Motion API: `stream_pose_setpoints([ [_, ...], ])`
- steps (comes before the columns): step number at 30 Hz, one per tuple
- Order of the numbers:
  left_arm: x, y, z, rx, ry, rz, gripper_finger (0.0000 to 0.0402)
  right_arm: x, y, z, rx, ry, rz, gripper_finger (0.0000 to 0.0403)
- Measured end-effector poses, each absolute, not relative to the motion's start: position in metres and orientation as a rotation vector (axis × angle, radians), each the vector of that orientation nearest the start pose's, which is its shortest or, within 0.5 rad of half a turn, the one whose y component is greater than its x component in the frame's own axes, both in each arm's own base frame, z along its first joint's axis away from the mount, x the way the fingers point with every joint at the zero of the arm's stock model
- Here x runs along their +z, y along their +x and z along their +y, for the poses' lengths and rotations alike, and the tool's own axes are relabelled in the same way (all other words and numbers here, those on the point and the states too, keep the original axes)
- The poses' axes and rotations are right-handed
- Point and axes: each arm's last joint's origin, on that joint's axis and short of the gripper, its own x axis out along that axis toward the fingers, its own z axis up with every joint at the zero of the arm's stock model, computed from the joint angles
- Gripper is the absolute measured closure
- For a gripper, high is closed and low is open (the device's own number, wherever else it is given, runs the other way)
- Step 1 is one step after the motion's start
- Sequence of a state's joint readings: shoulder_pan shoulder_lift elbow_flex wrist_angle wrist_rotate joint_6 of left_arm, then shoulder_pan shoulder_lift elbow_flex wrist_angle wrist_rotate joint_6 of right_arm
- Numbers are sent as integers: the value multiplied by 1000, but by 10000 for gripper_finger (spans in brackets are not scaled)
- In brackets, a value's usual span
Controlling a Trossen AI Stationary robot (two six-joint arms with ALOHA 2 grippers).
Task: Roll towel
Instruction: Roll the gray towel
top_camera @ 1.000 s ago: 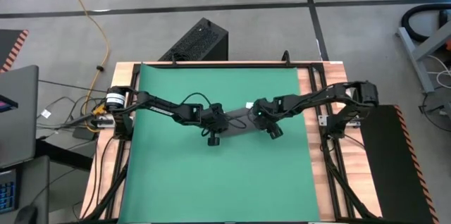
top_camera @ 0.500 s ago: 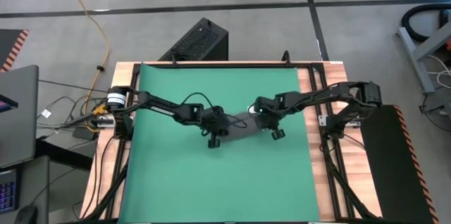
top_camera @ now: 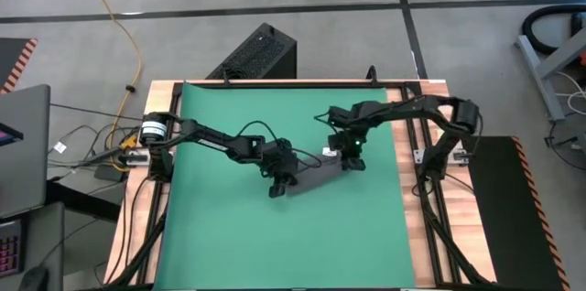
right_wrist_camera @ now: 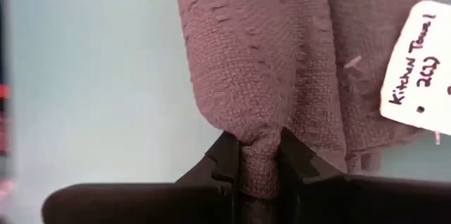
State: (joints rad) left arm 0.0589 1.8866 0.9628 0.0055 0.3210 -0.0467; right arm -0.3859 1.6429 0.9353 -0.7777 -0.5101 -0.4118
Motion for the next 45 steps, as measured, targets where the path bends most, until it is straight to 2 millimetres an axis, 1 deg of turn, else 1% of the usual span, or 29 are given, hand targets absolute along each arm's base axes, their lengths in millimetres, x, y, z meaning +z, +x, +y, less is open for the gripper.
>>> stream_pose_setpoints([
  [3,119,354,10,-278,-262,920,401,160,265,-95,414,428,1242,341],
  [6,119,353,9,-316,-299,924,401,165,271,-103,455,533,1224,341],
  [9,119,353,9,-315,-307,925,401,169,275,-111,450,582,1244,341],
  [14,120,353,7,-364,-370,928,401,162,281,-124,432,725,1316,341],
  [18,120,352,4,-422,-421,932,402,147,288,-129,430,767,1359,341],
  [22,118,351,2,-422,-448,954,402,137,297,-134,424,793,1375,341],
  [26,119,351,0,-428,-423,946,402,135,303,-138,424,835,1385,341],
  [28,120,352,-2,-428,-419,940,401,138,305,-140,408,804,1403,341],
  [33,146,350,-12,-360,-338,889,402,140,307,-141,395,767,1409,341],
  [36,163,341,-13,-323,-352,900,401,140,307,-141,397,763,1409,341],
  [38,178,335,-16,-262,-316,888,402,140,307,-140,404,755,1407,341],
  [40,190,330,-19,-201,-244,857,402,140,307,-140,407,750,1405,341],
  [42,197,327,-20,-99,-141,833,402,139,307,-141,411,745,1400,341],
  [44,201,330,-20,-19,-54,773,402,139,308,-141,412,742,1397,341],
  [45,202,331,-20,-20,-27,755,402,139,308,-141,412,742,1397,341],
])
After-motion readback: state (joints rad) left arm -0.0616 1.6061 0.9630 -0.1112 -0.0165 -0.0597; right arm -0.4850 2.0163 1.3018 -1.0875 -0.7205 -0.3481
